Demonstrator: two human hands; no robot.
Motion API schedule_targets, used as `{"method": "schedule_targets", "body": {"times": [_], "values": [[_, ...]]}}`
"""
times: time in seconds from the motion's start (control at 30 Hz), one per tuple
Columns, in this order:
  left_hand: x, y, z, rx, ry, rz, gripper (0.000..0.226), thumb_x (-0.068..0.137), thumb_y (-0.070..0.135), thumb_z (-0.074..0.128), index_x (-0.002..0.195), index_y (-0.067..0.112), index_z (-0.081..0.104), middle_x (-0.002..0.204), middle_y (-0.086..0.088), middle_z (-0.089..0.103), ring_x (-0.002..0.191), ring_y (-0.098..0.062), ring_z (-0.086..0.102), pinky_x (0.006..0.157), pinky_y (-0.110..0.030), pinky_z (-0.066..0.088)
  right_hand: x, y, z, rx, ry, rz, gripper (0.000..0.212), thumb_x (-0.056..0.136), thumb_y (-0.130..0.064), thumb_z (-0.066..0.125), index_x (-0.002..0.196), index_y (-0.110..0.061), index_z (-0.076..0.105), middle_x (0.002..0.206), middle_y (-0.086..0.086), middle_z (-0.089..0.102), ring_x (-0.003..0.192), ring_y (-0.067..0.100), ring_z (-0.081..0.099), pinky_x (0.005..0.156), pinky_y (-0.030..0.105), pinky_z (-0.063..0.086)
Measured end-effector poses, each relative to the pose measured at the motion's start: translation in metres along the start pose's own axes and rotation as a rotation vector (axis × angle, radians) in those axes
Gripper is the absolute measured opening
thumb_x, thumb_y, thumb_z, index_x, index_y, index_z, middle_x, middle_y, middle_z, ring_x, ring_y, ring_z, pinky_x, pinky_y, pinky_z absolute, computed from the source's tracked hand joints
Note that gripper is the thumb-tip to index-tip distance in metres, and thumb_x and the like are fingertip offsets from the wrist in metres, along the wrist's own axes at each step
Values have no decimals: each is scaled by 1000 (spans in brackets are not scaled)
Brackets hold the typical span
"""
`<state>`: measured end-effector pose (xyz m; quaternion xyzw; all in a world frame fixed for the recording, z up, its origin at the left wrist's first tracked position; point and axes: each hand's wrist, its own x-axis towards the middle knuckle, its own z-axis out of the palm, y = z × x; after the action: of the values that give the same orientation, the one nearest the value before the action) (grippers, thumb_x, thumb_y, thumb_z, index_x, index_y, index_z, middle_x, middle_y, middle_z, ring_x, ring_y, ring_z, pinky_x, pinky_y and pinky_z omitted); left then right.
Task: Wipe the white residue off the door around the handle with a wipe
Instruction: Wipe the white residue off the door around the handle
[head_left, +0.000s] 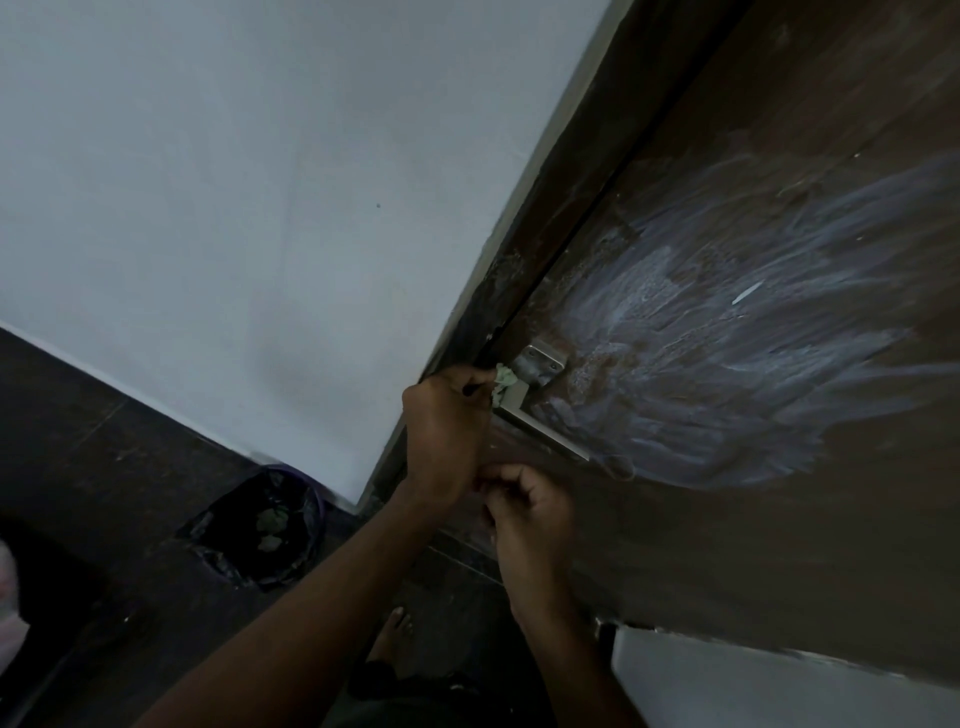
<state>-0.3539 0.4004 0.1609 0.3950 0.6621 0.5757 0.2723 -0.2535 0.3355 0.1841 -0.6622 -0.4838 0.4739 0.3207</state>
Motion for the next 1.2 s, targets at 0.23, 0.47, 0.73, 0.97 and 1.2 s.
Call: {"method": "schedule_targets", "body": {"times": [0.23,0.47,0.73,0.97,1.2], "values": [[-3,5,0,32,14,76,20,85,-1,73,103,8,77,96,6,75,88,13,63,79,3,44,-1,3,-1,-48,39,-31,36,88,0,61,83,-33,74,83,-14,76,76,4,71,61,18,54],[-1,8,-4,32,9,80,16,83,0,76,98,7,79,92,-2,78,79,0,69,79,-5,51,-1,7,-1,-53,85,-49,34,89,-2,64,83,-35,73,84,-17,75,75,5,70,60,17,52],[2,26,-3,-17,31,170,19,83,-1,76,100,8,79,97,-2,78,86,-7,73,83,-15,56,-3,9,-2,-60,135,-126,32,89,-5,66,87,-36,70,89,-23,73,85,-2,69,74,22,54],[-1,26,2,40,30,265,19,79,-3,79,96,6,79,91,-4,78,80,-9,71,79,-6,51,0,2,-5,-160,236,-346,45,90,-5,66,97,-49,61,98,-21,70,96,-4,66,80,12,51],[-2,38,1,-19,5,145,16,83,9,79,98,14,80,88,5,78,77,1,70,72,-7,53,36,-27,-21,-454,457,-923,29,94,-1,65,122,-4,69,116,8,67,108,10,63,92,15,52]]}}
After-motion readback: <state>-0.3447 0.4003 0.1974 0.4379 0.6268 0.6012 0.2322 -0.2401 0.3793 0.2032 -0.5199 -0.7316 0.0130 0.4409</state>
